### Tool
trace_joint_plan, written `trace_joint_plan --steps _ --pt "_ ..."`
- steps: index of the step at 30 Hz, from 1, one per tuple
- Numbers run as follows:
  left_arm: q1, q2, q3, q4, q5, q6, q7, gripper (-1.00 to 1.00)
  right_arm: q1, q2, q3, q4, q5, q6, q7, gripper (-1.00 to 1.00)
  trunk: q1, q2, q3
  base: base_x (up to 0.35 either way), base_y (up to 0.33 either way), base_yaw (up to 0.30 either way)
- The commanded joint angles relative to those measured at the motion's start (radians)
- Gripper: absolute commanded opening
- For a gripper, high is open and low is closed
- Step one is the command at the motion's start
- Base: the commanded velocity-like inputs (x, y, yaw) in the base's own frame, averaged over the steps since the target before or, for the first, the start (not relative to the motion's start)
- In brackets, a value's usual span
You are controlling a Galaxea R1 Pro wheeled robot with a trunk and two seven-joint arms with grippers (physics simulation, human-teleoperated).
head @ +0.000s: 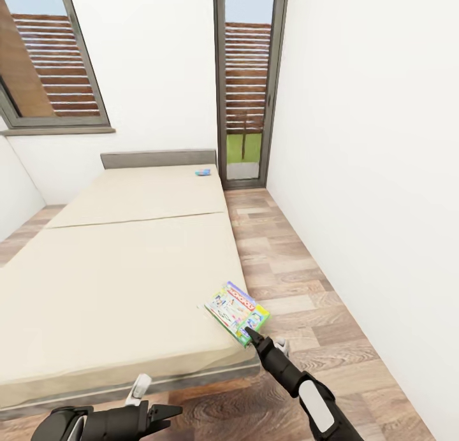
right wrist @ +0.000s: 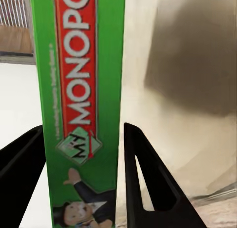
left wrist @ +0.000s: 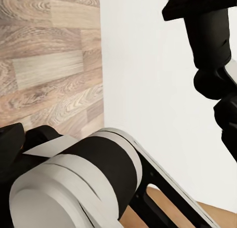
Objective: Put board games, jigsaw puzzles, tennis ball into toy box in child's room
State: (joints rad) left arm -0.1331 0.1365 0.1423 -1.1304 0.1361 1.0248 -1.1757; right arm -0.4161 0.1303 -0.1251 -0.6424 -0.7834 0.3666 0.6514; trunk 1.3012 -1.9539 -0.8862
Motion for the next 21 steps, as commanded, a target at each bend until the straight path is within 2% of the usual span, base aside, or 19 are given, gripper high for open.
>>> trace_joint_plan --steps 1,2,3,6,12,21 --pt "0.000 0.000 0.000 0.000 0.000 0.005 -0.002 1.00 0.000 0.000 0.007 -0.011 -0.002 0.015 -0.001 -1.00 -0.004 0.007 0.002 0.000 0.000 0.000" --pt "0.000 0.000 0.000 0.000 0.000 0.005 -0.001 1.00 -0.001 -0.005 0.055 -0.047 0.001 0.044 -0.012 -1.00 -0.008 0.014 0.005 0.000 0.000 0.000" --pt "0.000 0.000 0.000 0.000 0.000 0.005 -0.001 1.00 -0.001 -0.009 0.085 -0.074 0.002 0.066 -0.021 -1.00 -0.012 0.021 0.009 0.000 0.000 0.000" --pt "0.000 0.000 0.000 0.000 -0.001 0.005 -0.001 1.00 -0.002 -0.015 0.144 -0.163 0.004 0.144 -0.033 -1.00 -0.023 0.042 0.018 0.000 0.000 0.000" --pt "0.000 0.000 0.000 0.000 -0.001 0.005 -0.001 1.00 0.001 -0.018 0.190 -0.243 0.004 0.248 -0.025 -1.00 -0.046 0.084 0.037 0.000 0.000 0.000" --pt "0.000 0.000 0.000 0.000 -0.001 0.005 -0.002 1.00 0.003 -0.017 0.206 -0.265 0.004 0.272 -0.019 -1.00 -0.081 0.147 0.065 0.000 0.000 0.000"
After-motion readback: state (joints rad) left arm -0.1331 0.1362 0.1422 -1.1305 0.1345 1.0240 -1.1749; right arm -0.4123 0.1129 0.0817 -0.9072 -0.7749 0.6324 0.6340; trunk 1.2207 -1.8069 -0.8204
